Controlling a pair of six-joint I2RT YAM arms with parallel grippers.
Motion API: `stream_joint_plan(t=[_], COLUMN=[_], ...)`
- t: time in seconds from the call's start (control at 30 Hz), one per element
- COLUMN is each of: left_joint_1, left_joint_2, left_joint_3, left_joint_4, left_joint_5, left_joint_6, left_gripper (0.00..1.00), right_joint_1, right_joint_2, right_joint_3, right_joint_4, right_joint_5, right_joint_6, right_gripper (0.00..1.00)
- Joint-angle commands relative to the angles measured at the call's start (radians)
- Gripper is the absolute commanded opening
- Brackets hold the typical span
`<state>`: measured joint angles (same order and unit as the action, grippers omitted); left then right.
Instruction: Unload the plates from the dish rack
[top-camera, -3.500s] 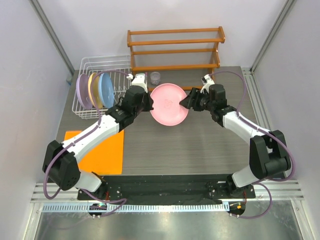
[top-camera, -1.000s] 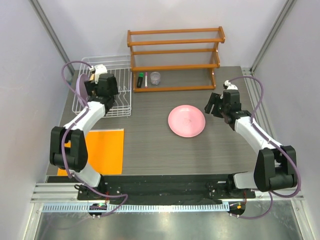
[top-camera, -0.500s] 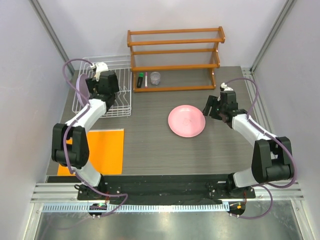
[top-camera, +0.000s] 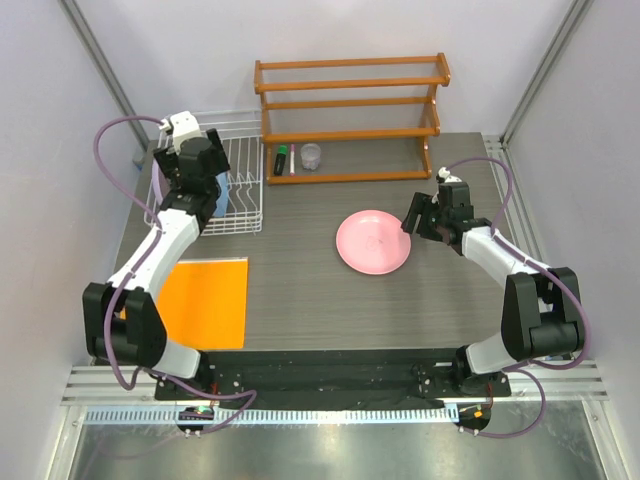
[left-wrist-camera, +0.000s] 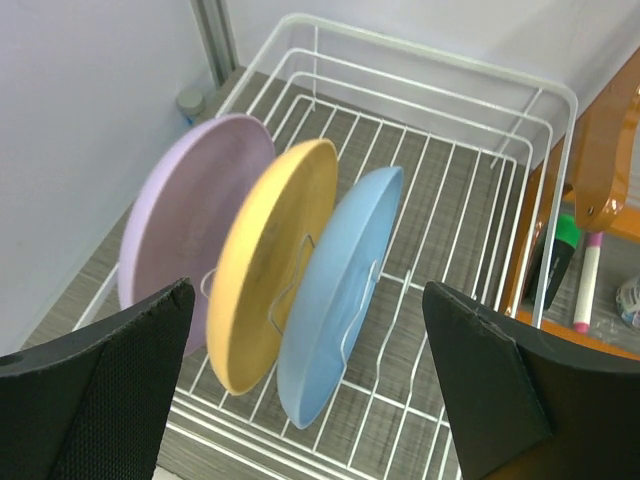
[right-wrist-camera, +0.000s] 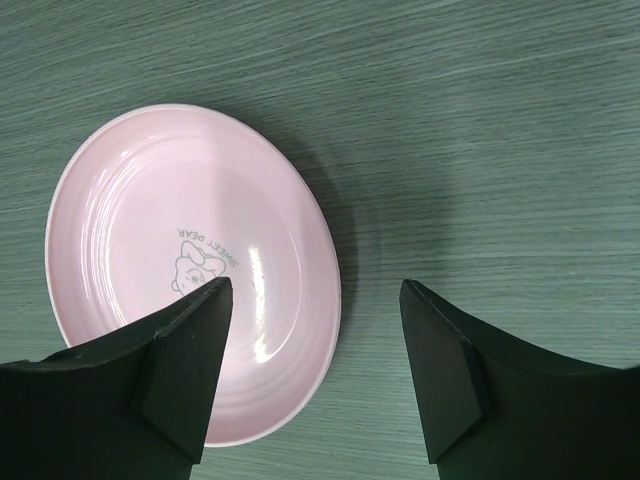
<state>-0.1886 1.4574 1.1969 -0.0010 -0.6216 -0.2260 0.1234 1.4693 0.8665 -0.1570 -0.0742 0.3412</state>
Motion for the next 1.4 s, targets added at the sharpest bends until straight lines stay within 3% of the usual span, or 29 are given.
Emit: stream_joint_plan(t=[0.0, 0.3, 0.57, 0.73, 0.87, 0.93, 1.17, 1.2, 1.23, 1.37], left_joint_1=[0.001, 0.000, -0.003, -0.018, -0.029, -0.041, -0.089, -0.097, -0.101, -0.121], left_joint_2=[0.055, 0.149, 0.219, 0.251, 0.267, 0.270, 0.282, 0.285, 0.284, 0.268], left_joint_3=[0.020, 0.062, 0.089, 0.101, 0.093, 0.092, 0.082, 0.082, 0.082, 0.076], left_joint_4=[0.025, 0.027, 0.026, 0.025, 0.032, 0.035, 0.081, 0.084, 0.084, 0.114], left_joint_5=[0.046, 0.026, -0.088, -0.135, -0.174, -0.190, -0.265, -0.276, -0.294, -0.340], left_joint_6=[-0.001, 0.005, 0.045, 0.074, 0.076, 0.088, 0.140, 0.143, 0.146, 0.191], left_gripper=[0.94, 0.89, 0.85, 0.73, 0.53, 0.49, 0.19, 0.14, 0.02, 0.00], right_joint_1=[0.005, 0.005, 0.005, 0.005, 0.005, 0.005, 0.005, 0.005, 0.005, 0.005], right_joint_2=[-0.012, -0.003, 0.008, 0.014, 0.013, 0.011, 0.010, 0.008, 0.006, -0.003], right_joint_3=[0.020, 0.020, 0.025, 0.028, 0.031, 0.029, 0.029, 0.029, 0.029, 0.029], right_joint_4=[0.037, 0.037, 0.034, 0.028, 0.025, 0.024, 0.013, 0.011, 0.008, 0.005], right_joint_5=[-0.013, -0.010, -0.012, -0.010, -0.007, -0.006, -0.003, 0.001, -0.001, -0.004], right_joint_6=[-0.008, -0.010, -0.010, -0.008, -0.010, -0.010, -0.011, -0.013, -0.013, -0.014], right_gripper=[0.73, 0.73, 0.73, 0.73, 0.73, 0.73, 0.73, 0.73, 0.73, 0.73])
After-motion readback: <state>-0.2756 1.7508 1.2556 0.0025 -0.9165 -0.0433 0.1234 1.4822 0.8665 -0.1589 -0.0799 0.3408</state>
